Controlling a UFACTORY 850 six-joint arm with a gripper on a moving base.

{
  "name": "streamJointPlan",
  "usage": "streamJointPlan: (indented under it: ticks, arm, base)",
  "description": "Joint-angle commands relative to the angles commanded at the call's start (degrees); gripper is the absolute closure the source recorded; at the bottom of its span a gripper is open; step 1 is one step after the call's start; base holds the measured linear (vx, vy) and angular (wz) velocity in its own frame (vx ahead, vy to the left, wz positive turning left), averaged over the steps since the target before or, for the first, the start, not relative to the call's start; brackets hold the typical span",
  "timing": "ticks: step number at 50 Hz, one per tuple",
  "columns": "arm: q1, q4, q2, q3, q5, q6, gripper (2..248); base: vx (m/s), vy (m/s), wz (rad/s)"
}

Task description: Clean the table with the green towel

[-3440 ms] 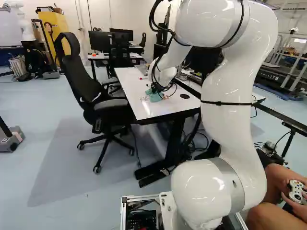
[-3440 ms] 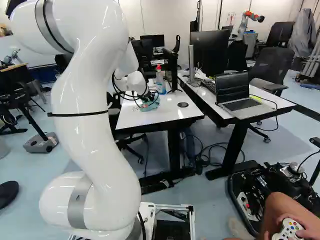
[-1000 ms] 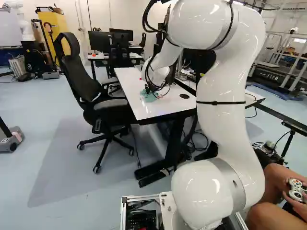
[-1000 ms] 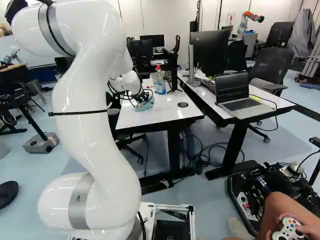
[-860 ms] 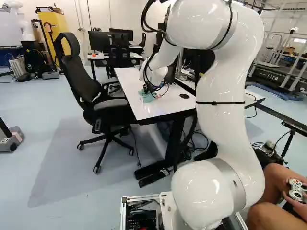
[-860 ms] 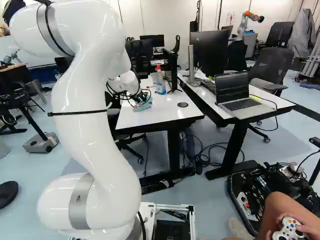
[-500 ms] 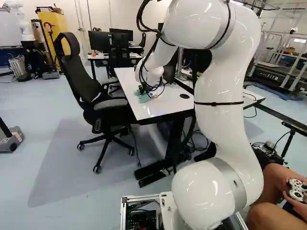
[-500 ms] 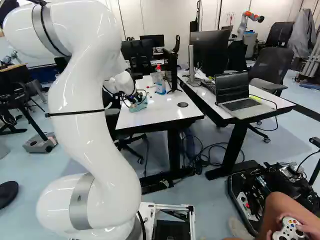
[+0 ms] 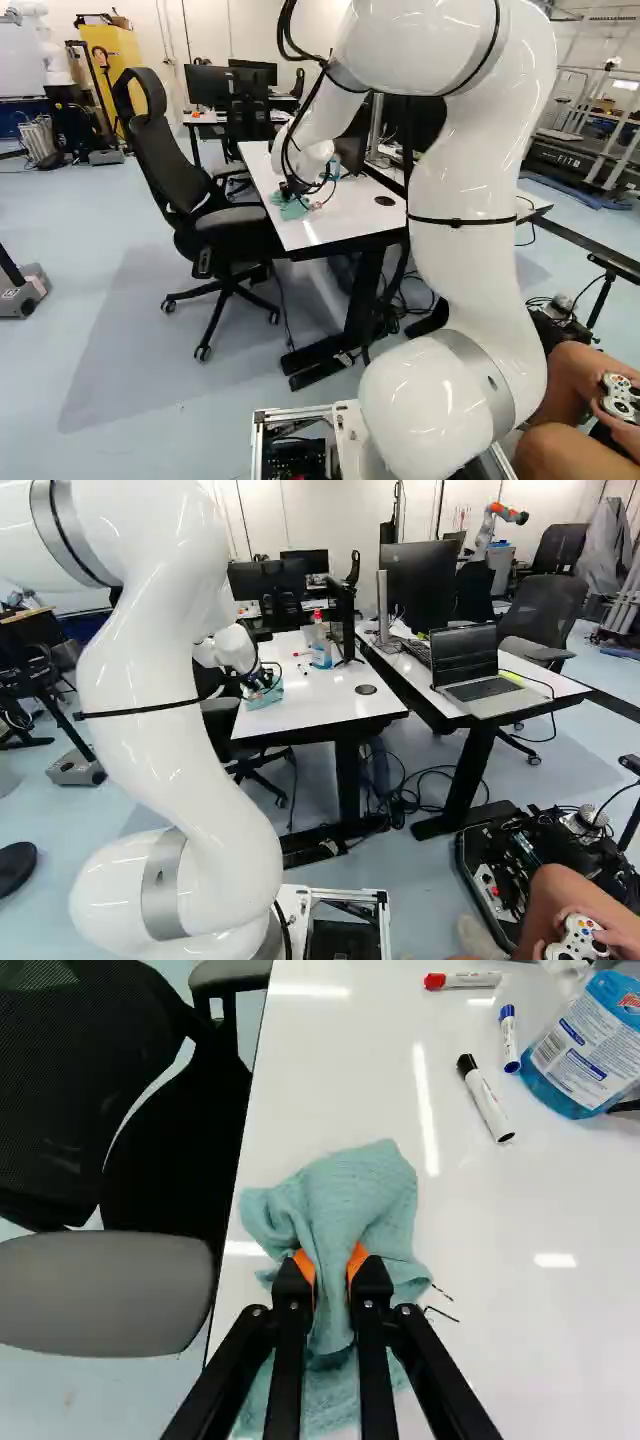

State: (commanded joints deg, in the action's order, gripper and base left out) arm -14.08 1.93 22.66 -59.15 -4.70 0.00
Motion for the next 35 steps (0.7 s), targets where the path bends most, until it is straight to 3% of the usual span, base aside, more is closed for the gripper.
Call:
streamJointPlan:
  ticks: [13,35]
  arm:
    - [0.15,0.00,-2.84,3.59,0.00,0.00,197]
    - [3.52,0.00,-5.60,6.99,0.00,0.00,197]
  base:
    - [0.000,0.000,0.000]
    - [0.000,0.000,0.000]
